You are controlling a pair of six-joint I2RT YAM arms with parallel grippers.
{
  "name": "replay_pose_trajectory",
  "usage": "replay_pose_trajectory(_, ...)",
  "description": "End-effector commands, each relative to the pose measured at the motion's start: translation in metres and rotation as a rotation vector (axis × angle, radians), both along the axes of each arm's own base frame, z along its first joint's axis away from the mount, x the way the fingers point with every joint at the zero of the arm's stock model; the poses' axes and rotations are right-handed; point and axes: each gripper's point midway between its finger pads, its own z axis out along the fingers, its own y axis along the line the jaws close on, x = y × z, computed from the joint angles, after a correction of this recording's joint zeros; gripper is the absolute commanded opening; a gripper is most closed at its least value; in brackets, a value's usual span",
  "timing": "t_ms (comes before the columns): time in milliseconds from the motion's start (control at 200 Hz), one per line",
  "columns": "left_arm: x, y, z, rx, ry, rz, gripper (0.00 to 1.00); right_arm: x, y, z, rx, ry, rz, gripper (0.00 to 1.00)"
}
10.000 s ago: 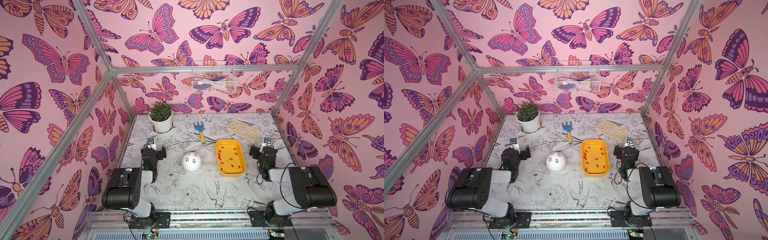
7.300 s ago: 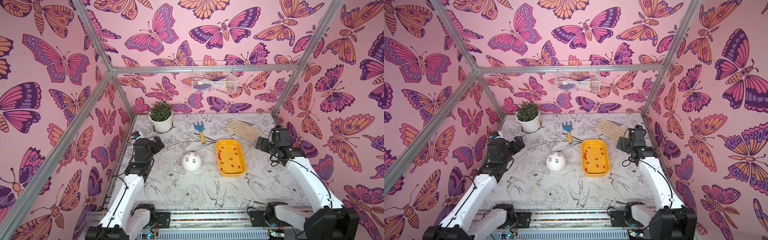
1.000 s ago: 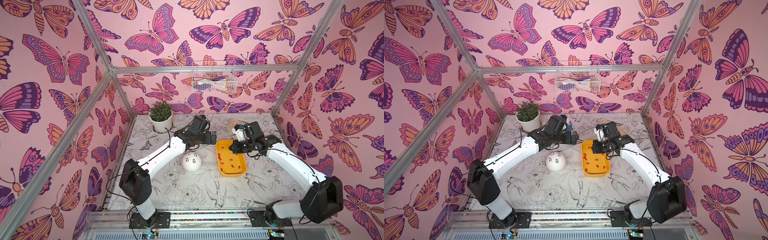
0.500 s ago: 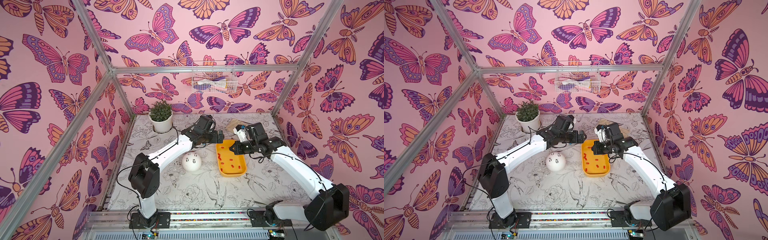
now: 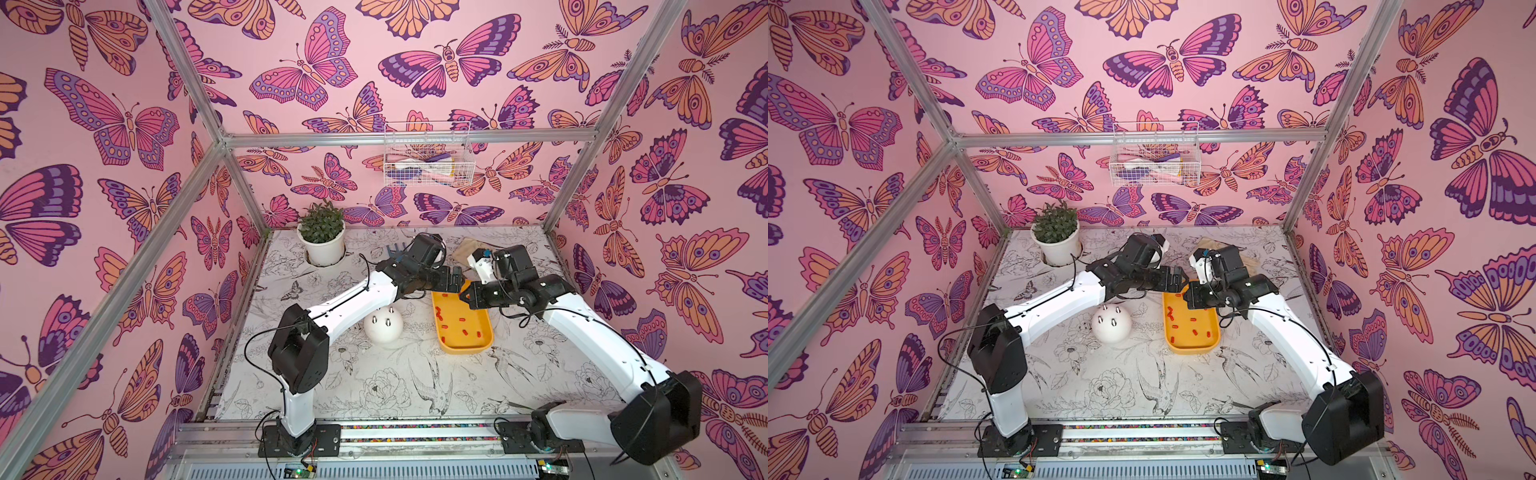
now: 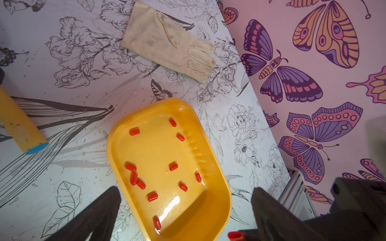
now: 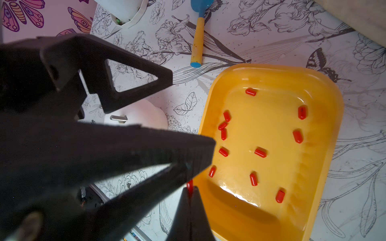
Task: Cover the protruding screws with screw protection sleeves
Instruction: Pick up the screw protection sleeve from the storage box.
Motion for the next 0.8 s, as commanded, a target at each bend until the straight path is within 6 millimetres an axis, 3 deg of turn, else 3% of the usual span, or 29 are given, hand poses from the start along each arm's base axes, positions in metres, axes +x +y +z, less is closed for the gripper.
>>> replay_pose_trajectory(0,0.0,-0.007,0.0,-0.01,0.003,-0.012,1.0,-0.001,-0.001,0.006,0.012,-0.022,0.003,0.04)
replay_pose_trajectory(797,-0.007,-0.008,-0.014,0.014,0.024,-0.023,0.99,0.003,-0.009,0.013,0.017,-0.051,-0.039,0.03)
